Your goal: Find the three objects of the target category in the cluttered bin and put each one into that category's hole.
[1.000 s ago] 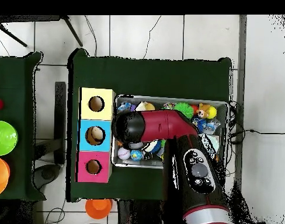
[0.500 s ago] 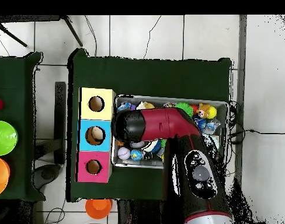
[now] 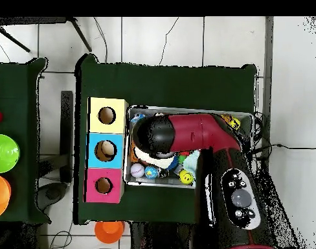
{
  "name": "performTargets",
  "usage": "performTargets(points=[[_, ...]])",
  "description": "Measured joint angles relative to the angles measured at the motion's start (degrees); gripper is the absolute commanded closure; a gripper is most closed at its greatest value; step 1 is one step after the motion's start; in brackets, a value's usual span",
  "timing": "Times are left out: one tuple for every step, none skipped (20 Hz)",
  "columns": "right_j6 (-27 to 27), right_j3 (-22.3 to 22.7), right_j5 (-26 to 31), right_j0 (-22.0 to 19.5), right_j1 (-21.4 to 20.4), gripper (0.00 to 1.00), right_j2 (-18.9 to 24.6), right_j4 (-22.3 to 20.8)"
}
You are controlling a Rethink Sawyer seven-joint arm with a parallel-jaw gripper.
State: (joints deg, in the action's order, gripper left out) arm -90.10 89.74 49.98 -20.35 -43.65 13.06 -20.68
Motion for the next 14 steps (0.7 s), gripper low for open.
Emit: performTargets(points=[[0.0,-0.3,0.0,-0.6,0.0,0.00,0.2,-0.1],[0.0,-0.4,0.0,-1.0,0.0,0.00,0.3,-0.2],[0.0,-0.6,0.0,-1.5,0.1,0.00,0.5,-0.4],[0.0,-0.8,0.0,-2.0,0.2,0.00,0.6,-0.5],[0.0,-0.9,0.0,-2.3,0.3,0.00,0.7,-0.6],[0.0,-1.1,-0.1,-2.6,0.4,0.00,0.8,-0.8],[0.0,-1.4,-0.4,-3.1,0.7,0.00,1.0,-1.1],[0.0,-1.7,-0.7,-3.7,1.0,0.00,1.2,-1.4],[0.0,-1.9,-1.0,-3.9,1.2,0.00,1.3,-1.6],[0.0,-2.2,-1.4,-4.3,1.5,0.00,1.5,-1.9],[0.0,-2.4,-1.7,-4.5,1.7,0.00,1.7,-2.1],[0.0,-2.8,-2.2,-4.8,2.0,0.00,1.9,-2.4],[0.0,-3.1,-2.7,-5.2,2.4,0.00,2.1,-2.8],[0.0,-3.7,-3.5,-5.7,3.0,0.00,2.4,-3.4]])
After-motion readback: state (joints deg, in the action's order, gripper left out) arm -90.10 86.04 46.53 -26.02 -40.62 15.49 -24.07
